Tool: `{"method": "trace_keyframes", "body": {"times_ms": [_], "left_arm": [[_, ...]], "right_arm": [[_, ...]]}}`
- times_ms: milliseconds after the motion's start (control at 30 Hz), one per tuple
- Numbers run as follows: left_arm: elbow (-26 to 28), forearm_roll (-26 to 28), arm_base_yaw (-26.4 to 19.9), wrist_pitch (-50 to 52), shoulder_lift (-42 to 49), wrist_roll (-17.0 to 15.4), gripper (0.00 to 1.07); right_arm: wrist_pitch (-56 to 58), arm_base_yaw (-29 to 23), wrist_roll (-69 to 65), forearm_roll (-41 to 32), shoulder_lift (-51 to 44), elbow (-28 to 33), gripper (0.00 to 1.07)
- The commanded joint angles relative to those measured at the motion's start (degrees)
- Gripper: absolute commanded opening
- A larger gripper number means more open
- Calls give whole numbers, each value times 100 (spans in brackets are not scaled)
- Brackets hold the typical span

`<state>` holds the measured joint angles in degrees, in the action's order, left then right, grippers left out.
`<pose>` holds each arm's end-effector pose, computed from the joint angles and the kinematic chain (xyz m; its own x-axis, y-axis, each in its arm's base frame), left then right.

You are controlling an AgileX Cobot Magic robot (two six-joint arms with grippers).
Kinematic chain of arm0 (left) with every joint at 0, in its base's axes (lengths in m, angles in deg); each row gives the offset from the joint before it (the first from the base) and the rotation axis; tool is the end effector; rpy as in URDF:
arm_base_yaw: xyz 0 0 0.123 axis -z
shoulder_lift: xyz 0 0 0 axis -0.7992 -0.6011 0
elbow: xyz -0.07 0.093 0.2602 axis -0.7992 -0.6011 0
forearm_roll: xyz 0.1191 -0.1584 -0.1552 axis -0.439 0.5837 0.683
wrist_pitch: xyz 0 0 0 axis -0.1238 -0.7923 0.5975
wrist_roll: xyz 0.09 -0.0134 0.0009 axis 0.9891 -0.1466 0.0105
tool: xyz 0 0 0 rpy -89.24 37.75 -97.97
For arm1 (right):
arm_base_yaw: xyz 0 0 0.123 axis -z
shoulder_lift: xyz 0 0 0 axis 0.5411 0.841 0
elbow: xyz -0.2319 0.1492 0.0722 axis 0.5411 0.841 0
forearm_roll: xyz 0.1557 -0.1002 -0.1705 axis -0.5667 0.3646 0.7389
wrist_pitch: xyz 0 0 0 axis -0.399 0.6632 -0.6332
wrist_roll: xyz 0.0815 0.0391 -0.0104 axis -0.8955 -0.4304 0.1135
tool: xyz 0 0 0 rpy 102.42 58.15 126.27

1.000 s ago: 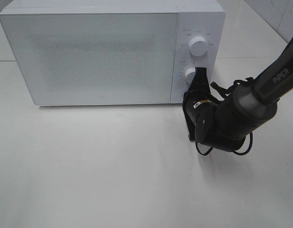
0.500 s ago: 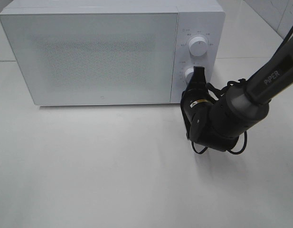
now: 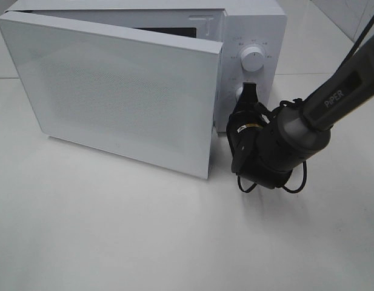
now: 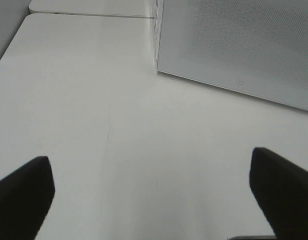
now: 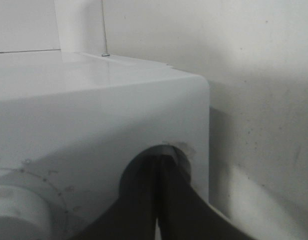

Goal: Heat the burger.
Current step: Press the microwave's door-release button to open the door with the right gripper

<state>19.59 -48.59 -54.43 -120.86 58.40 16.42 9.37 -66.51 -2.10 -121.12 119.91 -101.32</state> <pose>-0.0084 -0.0091 0.2811 -0.4504 -0.0479 -0.8915 0.0457 0.9960 -0.0765 0.3524 0.1658 0.0762 0.1595 0.9865 0.0377 0.3098 -0.0862 0.9469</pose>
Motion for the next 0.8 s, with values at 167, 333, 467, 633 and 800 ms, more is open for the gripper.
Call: {"method": "trace_keyframes", "body": {"times_ms": [167, 333, 467, 633, 800], "left_arm": [[-6, 0, -6, 40, 34, 11, 101], [-6, 0, -6, 40, 34, 11, 101], [-6, 0, -6, 40, 34, 11, 101], [-6, 0, -6, 40, 34, 11, 101], [-6, 0, -6, 40, 34, 11, 101]], "right_arm": [[-773, 235, 223, 630, -29, -470, 0], [-676, 235, 223, 613, -29, -470, 0], [-498, 229, 218, 521, -29, -464, 0], [-304, 229, 229, 516, -138, -413, 0], [-40, 229, 269, 493, -350, -183, 0]]}}
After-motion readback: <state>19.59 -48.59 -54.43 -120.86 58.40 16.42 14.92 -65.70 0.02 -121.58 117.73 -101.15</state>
